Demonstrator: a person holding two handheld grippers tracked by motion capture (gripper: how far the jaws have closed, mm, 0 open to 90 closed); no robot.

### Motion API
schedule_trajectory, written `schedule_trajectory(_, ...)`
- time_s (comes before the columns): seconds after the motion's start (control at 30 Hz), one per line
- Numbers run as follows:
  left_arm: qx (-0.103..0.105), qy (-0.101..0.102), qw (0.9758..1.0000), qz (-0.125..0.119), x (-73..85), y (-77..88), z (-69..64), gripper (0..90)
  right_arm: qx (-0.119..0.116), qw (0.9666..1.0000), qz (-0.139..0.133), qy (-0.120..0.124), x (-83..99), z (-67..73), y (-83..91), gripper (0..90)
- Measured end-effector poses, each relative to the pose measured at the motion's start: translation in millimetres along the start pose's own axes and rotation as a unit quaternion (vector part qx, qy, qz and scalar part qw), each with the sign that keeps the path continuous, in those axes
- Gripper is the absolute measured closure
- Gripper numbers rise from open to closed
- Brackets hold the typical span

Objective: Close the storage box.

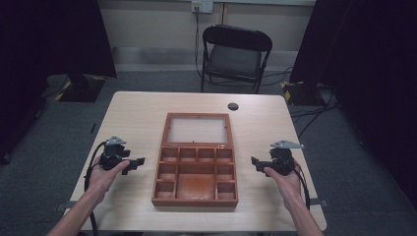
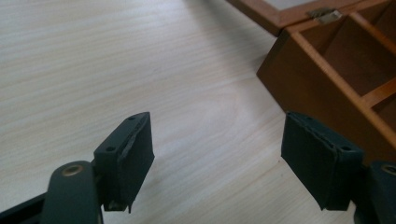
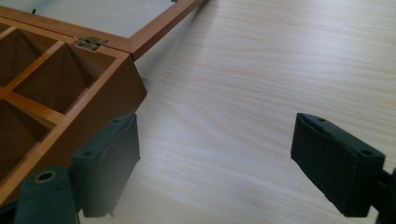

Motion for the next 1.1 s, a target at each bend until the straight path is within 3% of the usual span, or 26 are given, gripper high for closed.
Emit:
schedule_trajectory(0.1, 0.011, -0.008, 0.9999, 0.004, -6.9, 0.9, -4.0, 24.6, -0.005, 1.0, -0.005, 0.003, -7.7, 0.2, -1.4, 17.6)
schedule_trajectory(0.2, 0.018, -0.013, 0.9996, -0.016, -15.1, 2.0, -8.7, 24.5, -0.026, 0.9996, -0.009, 0.011, -18.0, 3.4, -5.8, 23.2)
schedule_trajectory(0.3, 0.019, -0.023, 0.9995, -0.005, -20.3, -1.6, -9.2, 24.3, -0.044, 0.9988, -0.009, 0.021, -30.1, 8.9, -9.5, 25.3)
schedule_trajectory(0.4, 0.024, -0.011, 0.9995, -0.018, -30.9, -4.5, -7.8, 24.3, -0.062, 0.9981, 0.001, 0.0, -42.6, 12.4, -14.8, 25.6)
schedule_trajectory(0.5, 0.02, -0.012, 0.9996, -0.017, -38.5, -7.5, -5.8, 24.3, -0.06, 0.9982, 0.007, -0.004, -51.4, 13.3, -21.1, 25.9)
schedule_trajectory(0.53, 0.021, -0.008, 0.9994, -0.026, -42.3, -8.7, -5.5, 24.3, -0.065, 0.9977, 0.013, -0.009, -53.8, 13.9, -23.7, 25.1)
schedule_trajectory(0.6, 0.022, -0.009, 0.9996, -0.018, -44.7, -11.2, -5.7, 24.5, -0.077, 0.9969, 0.015, -0.01, -60.1, 16.1, -29.0, 24.6)
schedule_trajectory(0.73, 0.013, -0.009, 0.9999, -0.004, -47.9, -24.4, -8.3, 24.5, -0.083, 0.9965, -0.003, -0.013, -72.1, 18.6, -39.6, 24.5)
schedule_trajectory(0.87, 0.024, -0.003, 0.9996, -0.013, -58.6, -31.9, -13.0, 24.4, -0.092, 0.9956, -0.013, -0.015, -78.6, 21.1, -49.7, 20.6)
schedule_trajectory(1.0, 0.026, -0.013, 0.9995, -0.013, -73.0, -33.2, -16.5, 24.1, -0.092, 0.9957, -0.008, -0.012, -82.5, 20.1, -60.6, 18.0)
schedule_trajectory(1.1, 0.032, -0.005, 0.9992, -0.023, -84.6, -35.0, -19.0, 24.1, -0.091, 0.9958, -0.007, -0.013, -86.5, 15.7, -67.7, 17.8)
Point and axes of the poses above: each handheld gripper's, and its own axes: y roughly backward along the jaws, x roughly out of its underside, z roughly to its left, the point moved 6 cm from there along -y, roughly forward along the jaws, and after that the axes turned 9 degrees about y, right-handed, at the moved point
